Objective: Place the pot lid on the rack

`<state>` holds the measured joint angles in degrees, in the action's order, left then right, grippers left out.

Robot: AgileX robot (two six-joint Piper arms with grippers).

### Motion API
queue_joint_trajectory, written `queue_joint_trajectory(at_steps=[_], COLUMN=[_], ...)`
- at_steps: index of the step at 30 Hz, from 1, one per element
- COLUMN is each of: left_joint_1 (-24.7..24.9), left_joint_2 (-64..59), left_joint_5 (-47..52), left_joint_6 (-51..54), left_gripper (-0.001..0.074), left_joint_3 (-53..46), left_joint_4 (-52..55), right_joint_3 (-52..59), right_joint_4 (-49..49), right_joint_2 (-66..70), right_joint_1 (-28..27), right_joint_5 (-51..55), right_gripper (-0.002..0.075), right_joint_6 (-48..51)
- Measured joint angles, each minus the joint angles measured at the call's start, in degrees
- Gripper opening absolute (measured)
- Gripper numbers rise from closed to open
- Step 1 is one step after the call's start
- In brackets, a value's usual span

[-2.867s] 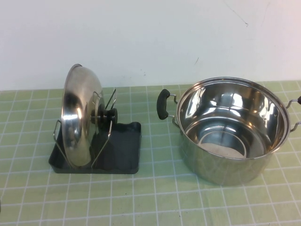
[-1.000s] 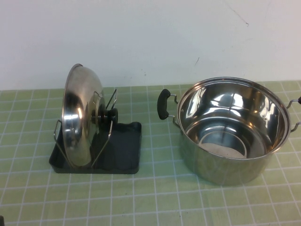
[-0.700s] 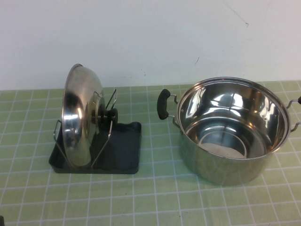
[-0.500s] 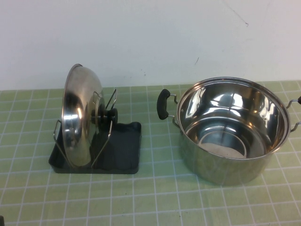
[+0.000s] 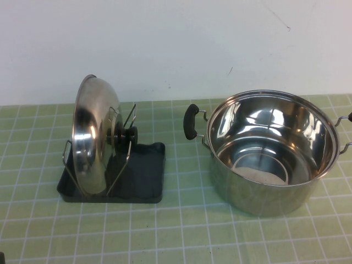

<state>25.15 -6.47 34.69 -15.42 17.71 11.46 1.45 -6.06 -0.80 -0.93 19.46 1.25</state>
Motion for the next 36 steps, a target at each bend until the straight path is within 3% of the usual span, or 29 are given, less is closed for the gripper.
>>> queue_joint_trajectory(at_steps=[7,10,19,23,31,36], left_joint_1=[-0.14,-2.57,-20.39,-25.69,-31.34,-31.89], left_joint_2=[0.0,0.0,0.11,2.38,6.95,7.03], left_joint_5=[-1.06,-4.39,-23.47,-27.94,-22.9,-18.18], left_joint_6=[0.43,-0.47,-2.92,0.31,4.72,7.43], left_gripper=[-0.0001,-0.0001,-0.0001,-0.0001,-0.0001,-0.0001], left_joint_3=[-0.92,-2.86,-13.1,-17.38,-18.91,-18.91], left_joint_4=[1.55,1.53,-3.13,-5.95,-8.19,-10.58], right_joint_3=[0.0,0.0,0.0,0.0,0.0,0.0], right_joint_4=[0.0,0.0,0.0,0.0,0.0,0.0], right_joint_2=[0.0,0.0,0.0,0.0,0.0,0.0], right_joint_1=[0.0,0.0,0.0,0.0,0.0,0.0], right_joint_5=[0.0,0.0,0.0,0.0,0.0,0.0], right_gripper=[-0.0001,-0.0001,-0.0001,-0.0001,-0.0001,-0.0001], right_joint_6=[0.0,0.0,0.0,0.0,0.0,0.0])
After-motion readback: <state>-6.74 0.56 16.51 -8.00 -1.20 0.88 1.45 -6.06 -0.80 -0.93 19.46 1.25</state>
